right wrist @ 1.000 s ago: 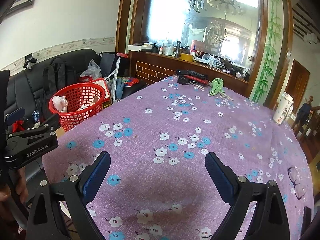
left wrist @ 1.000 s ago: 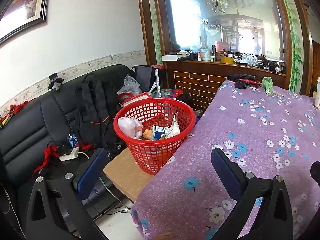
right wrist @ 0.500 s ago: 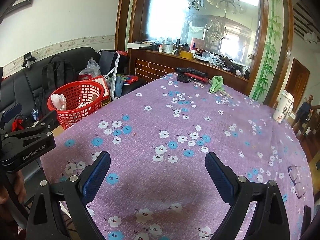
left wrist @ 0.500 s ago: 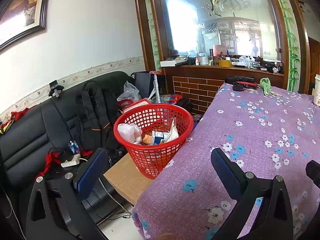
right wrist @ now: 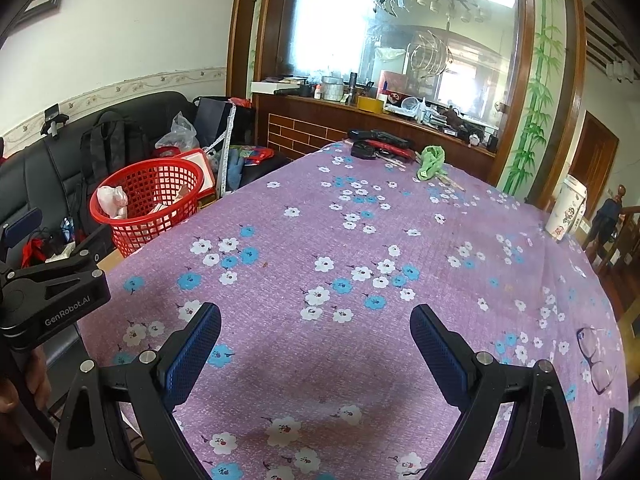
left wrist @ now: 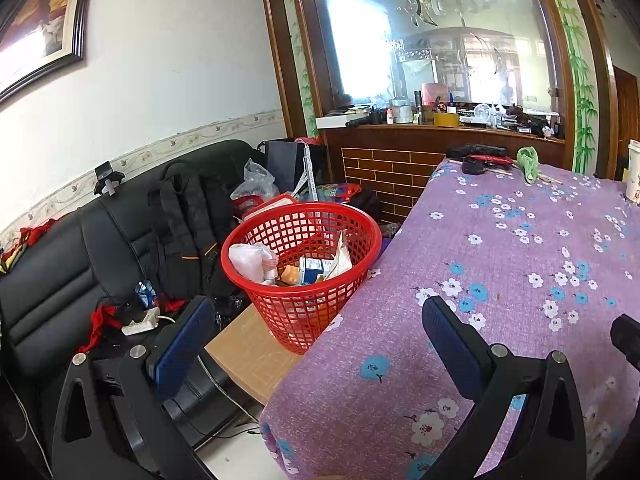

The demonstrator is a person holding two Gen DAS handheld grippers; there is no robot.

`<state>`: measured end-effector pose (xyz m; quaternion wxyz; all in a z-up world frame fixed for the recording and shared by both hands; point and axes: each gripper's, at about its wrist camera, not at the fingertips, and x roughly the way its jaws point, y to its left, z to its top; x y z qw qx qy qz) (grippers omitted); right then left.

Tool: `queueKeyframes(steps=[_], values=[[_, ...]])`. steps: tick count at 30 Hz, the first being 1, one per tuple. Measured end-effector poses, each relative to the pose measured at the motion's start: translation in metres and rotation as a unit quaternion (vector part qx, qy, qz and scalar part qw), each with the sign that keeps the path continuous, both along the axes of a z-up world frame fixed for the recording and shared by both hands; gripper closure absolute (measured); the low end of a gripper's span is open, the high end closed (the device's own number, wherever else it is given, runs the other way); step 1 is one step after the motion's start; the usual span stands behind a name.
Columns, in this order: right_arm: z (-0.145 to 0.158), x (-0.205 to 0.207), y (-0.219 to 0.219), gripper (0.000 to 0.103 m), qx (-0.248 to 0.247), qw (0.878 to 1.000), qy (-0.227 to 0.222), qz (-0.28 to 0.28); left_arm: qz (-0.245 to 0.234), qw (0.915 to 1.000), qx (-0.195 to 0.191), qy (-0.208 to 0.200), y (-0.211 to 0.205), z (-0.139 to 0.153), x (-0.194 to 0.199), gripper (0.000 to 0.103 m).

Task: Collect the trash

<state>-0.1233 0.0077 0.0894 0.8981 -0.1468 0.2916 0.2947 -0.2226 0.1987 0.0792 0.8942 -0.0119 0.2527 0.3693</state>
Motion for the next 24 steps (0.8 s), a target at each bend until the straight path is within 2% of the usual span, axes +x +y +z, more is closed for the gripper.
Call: queueKeyframes(steps=[24], values=[[-0.0060, 0.0029, 0.0023, 0.006, -0.005, 1.000, 0.010, -0.003, -0.001, 1.0000, -0.003, 0.004, -0.0001, -0.0026, 0.0028, 0.000]])
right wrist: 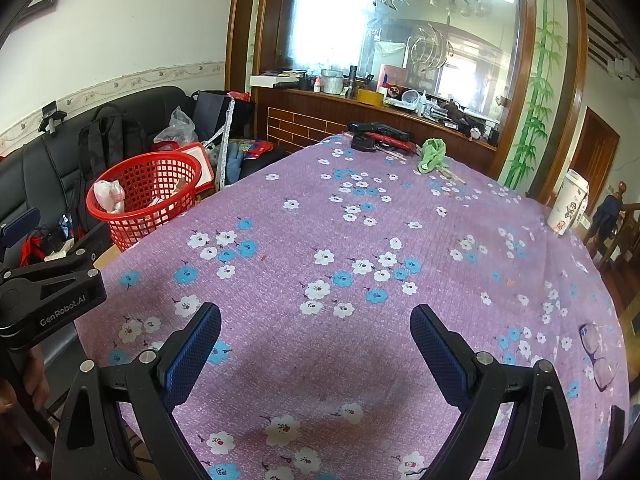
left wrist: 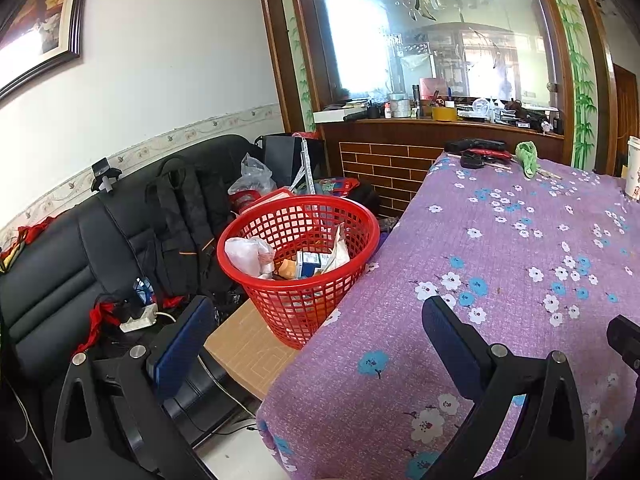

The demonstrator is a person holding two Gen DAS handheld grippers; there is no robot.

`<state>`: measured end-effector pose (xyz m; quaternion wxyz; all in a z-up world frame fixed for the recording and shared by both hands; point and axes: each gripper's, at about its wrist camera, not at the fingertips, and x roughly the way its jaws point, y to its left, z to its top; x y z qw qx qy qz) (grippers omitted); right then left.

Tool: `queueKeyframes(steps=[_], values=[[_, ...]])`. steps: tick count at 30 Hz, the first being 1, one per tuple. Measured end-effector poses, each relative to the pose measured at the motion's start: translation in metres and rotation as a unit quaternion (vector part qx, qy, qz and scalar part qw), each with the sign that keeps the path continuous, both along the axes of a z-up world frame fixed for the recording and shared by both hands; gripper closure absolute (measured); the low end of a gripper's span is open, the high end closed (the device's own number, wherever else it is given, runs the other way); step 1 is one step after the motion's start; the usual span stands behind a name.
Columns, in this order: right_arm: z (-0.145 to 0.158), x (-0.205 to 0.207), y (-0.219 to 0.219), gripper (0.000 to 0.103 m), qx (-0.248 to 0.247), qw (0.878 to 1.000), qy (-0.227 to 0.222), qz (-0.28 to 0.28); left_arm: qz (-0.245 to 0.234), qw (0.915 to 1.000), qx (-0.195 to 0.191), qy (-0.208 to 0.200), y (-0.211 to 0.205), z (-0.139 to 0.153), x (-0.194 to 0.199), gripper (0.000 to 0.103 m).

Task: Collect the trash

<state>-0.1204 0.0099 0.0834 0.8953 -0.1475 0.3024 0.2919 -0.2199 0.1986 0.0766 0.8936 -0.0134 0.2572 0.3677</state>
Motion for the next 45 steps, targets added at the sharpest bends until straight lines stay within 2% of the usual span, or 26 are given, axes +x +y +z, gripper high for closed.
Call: queueKeyframes(steps=[7, 12, 14, 16, 19, 21, 24, 25, 26, 28, 30, 32, 35, 45], values=[[-0.002, 0.002, -0.001, 0.006, -0.001, 1.000, 0.003, -0.002, -0.009, 0.9999, -0.001, 0.005, -0.008, -0.009, 0.005, 0.000], [-0.005, 0.017, -0.014, 0.006, 0.004, 1.000, 0.020, -0.022, -0.034, 0.9993, -0.003, 0.015, -0.015, -0.004, 0.021, 0.000], [-0.006, 0.034, -0.031, 0.006, 0.012, 0.998, 0.036, -0.048, -0.044, 0.9988, 0.003, 0.020, -0.024, -0.001, 0.033, 0.000], [-0.010, 0.054, -0.052, 0.005, 0.015, 0.995, 0.049, -0.091, -0.075, 0.9967, 0.005, 0.030, -0.041, 0.003, 0.051, 0.000], [-0.022, 0.089, -0.098, 0.003, 0.024, 0.981, 0.089, -0.169, -0.151, 0.9867, -0.034, 0.051, -0.074, 0.002, 0.086, 0.000], [-0.031, 0.109, -0.129, 0.002, 0.029, 0.970, 0.110, -0.216, -0.206, 0.9733, -0.068, 0.074, -0.100, -0.004, 0.114, 0.000], [-0.049, 0.134, -0.163, 0.002, 0.001, 0.953, 0.128, -0.275, -0.266, 0.9504, -0.117, 0.111, -0.135, -0.019, 0.154, 0.000], [-0.055, 0.140, -0.172, 0.002, -0.006, 0.948, 0.134, -0.288, -0.274, 0.9454, -0.128, 0.121, -0.144, -0.026, 0.165, 0.000], [-0.059, 0.144, -0.179, 0.002, -0.009, 0.945, 0.139, -0.295, -0.278, 0.9424, -0.133, 0.130, -0.154, -0.032, 0.176, 0.000], [-0.068, 0.150, -0.190, 0.002, -0.007, 0.939, 0.152, -0.308, -0.298, 0.9310, -0.151, 0.146, -0.168, -0.045, 0.194, 0.000], [-0.075, 0.154, -0.196, 0.002, -0.007, 0.937, 0.165, -0.309, -0.306, 0.9258, -0.162, 0.152, -0.177, -0.054, 0.204, 0.000], [-0.078, 0.157, -0.195, 0.002, -0.007, 0.938, 0.174, -0.301, -0.325, 0.9163, -0.168, 0.164, -0.185, -0.062, 0.213, 0.000], [-0.081, 0.162, -0.191, 0.001, -0.017, 0.939, 0.173, -0.298, -0.345, 0.8991, -0.199, 0.182, -0.183, -0.069, 0.222, 0.001], [-0.082, 0.162, -0.188, 0.000, -0.013, 0.938, 0.178, -0.298, -0.339, 0.8995, -0.203, 0.187, -0.177, -0.070, 0.233, 0.000]])
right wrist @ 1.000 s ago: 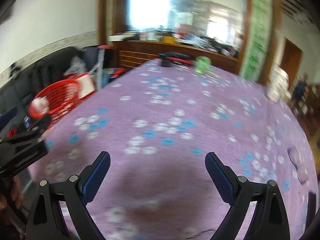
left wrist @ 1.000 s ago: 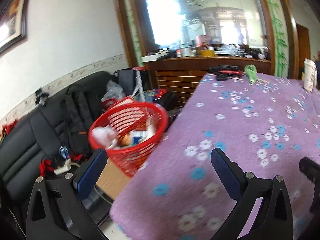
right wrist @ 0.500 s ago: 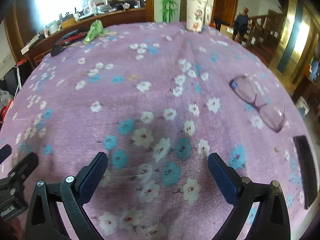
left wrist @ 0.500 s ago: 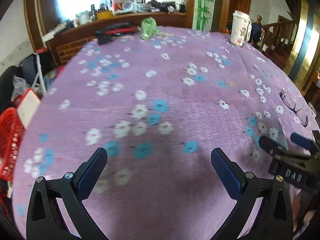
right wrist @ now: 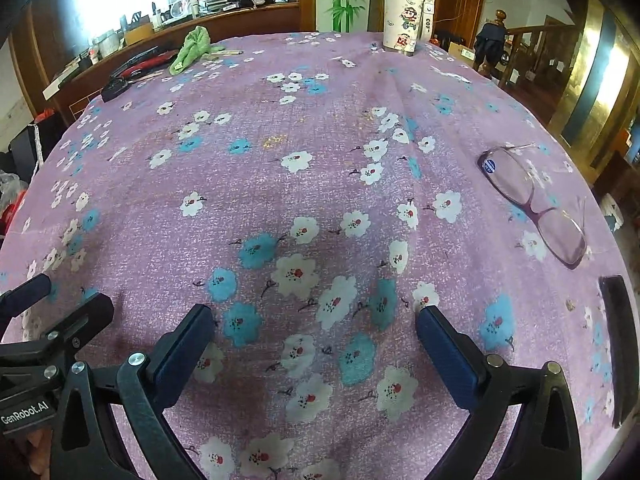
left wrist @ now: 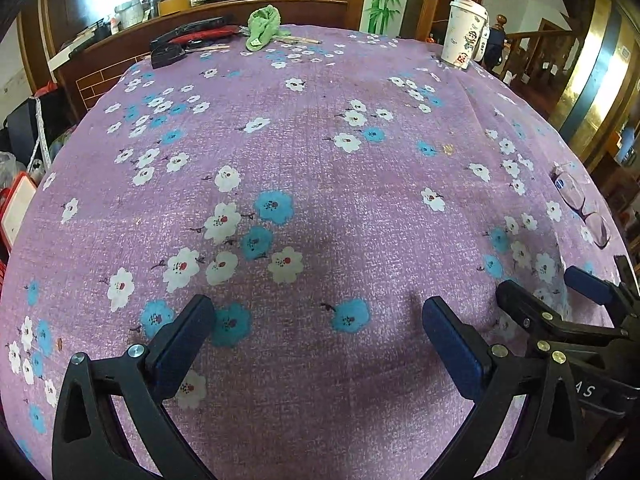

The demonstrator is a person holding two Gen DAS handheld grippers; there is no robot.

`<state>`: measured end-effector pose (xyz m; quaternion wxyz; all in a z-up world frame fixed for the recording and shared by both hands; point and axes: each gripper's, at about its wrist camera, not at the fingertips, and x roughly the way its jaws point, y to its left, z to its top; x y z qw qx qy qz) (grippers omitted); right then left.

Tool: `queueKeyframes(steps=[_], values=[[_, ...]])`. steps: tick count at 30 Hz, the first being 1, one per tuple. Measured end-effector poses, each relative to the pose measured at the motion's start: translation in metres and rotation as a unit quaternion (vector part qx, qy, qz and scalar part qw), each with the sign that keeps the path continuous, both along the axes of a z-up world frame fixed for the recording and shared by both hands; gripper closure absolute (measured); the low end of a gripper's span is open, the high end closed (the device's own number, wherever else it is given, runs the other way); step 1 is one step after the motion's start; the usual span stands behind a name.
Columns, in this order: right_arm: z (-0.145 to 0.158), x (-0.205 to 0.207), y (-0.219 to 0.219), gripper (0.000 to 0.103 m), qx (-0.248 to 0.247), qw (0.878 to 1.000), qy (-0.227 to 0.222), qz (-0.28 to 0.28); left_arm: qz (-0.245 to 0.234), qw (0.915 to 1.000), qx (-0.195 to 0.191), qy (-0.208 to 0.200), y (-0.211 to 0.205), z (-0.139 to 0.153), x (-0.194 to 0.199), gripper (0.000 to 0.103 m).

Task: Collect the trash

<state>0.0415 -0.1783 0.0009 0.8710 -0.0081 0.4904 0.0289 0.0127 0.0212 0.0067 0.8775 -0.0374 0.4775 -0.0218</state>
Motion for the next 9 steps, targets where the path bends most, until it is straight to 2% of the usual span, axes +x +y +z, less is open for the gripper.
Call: queueKeyframes(steps=[9], values=[[-0.0011, 0.0023, -0.0016, 0.000, 0.000, 1.000, 0.001, -0.001, 0.015, 0.9999, -0.006, -0.001, 0.0048, 0.0009, 0.0031, 0.000]])
